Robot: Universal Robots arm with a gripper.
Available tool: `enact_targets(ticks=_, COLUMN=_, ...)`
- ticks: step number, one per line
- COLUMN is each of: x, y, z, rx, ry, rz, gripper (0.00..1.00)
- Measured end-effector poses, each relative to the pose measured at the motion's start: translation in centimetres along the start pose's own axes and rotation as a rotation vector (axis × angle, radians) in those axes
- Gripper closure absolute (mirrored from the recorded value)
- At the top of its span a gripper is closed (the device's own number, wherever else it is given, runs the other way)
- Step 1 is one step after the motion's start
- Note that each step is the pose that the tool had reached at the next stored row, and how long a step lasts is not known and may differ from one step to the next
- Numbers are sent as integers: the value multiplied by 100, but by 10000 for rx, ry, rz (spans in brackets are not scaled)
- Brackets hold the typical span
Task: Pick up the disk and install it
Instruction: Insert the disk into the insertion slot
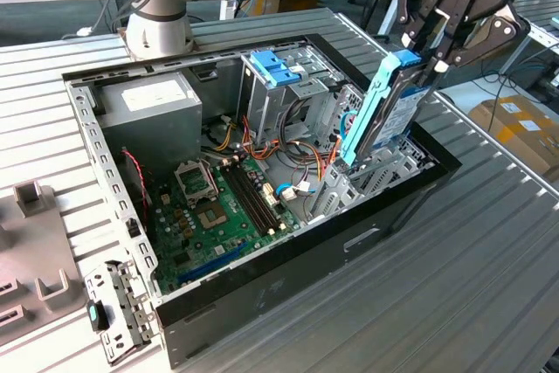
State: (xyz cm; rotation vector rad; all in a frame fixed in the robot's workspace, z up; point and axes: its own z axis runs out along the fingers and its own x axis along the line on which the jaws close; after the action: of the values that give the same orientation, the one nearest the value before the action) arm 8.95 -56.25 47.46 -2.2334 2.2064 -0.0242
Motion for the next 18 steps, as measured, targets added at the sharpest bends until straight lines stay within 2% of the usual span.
enact_targets(ticks=2, x=0, y=0, z=22, rx=0, ry=0, rz=53, gripper=65)
enact_targets(ticks=6, x=0, y=0, z=22, rx=-1, ry=1, rz=56, gripper=65)
enact_targets(ticks=11, x=0, y=0, z=26, rx=-35, ry=0, rz=56, gripper=65)
enact_targets(ticks=18, x=0, y=-2, z=77, rx=-36, ry=2, rz=56, gripper=65)
